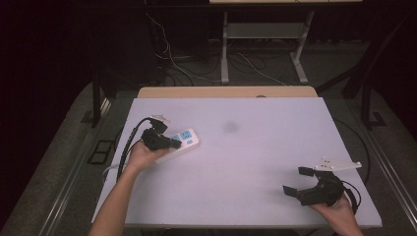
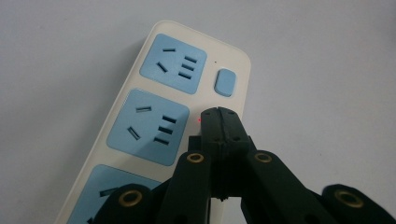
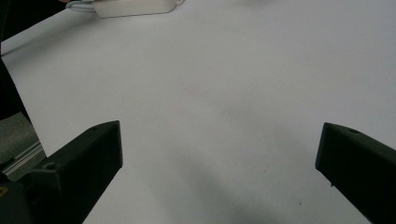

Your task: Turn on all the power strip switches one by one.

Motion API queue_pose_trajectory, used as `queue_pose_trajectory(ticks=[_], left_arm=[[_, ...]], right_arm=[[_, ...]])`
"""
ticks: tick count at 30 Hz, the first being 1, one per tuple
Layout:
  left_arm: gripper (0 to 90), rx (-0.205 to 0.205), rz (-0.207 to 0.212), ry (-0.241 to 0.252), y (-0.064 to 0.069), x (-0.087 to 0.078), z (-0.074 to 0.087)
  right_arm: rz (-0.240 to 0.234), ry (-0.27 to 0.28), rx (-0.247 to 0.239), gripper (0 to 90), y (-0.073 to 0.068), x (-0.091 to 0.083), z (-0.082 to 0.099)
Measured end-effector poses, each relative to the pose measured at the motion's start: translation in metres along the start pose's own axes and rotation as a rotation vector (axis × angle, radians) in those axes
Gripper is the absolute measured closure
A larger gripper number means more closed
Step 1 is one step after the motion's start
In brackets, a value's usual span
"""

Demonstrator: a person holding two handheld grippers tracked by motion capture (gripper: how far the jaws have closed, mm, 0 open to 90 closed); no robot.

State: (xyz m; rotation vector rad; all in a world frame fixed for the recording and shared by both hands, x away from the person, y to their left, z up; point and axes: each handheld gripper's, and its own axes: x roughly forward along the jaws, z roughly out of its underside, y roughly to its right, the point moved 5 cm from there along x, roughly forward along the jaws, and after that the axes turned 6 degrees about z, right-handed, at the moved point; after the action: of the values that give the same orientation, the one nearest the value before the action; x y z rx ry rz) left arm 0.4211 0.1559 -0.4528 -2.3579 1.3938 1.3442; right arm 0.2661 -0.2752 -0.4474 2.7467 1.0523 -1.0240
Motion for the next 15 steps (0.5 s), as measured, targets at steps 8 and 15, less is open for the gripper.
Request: queue_pose_trajectory(ticks=[8,15], left_arm=[[89.9,-0.02,-0.002,0.012,0.0,-0.002,0.0],[89.9,0.001,-0.028,0.021,0.002,-0.01,-0.003]], right_arm=[[-0.001,0.001,0.006,0.6,0.001,0.0,0.0],[0.0,0.003,0.009,0.6,0.002,-0.001,0.0]])
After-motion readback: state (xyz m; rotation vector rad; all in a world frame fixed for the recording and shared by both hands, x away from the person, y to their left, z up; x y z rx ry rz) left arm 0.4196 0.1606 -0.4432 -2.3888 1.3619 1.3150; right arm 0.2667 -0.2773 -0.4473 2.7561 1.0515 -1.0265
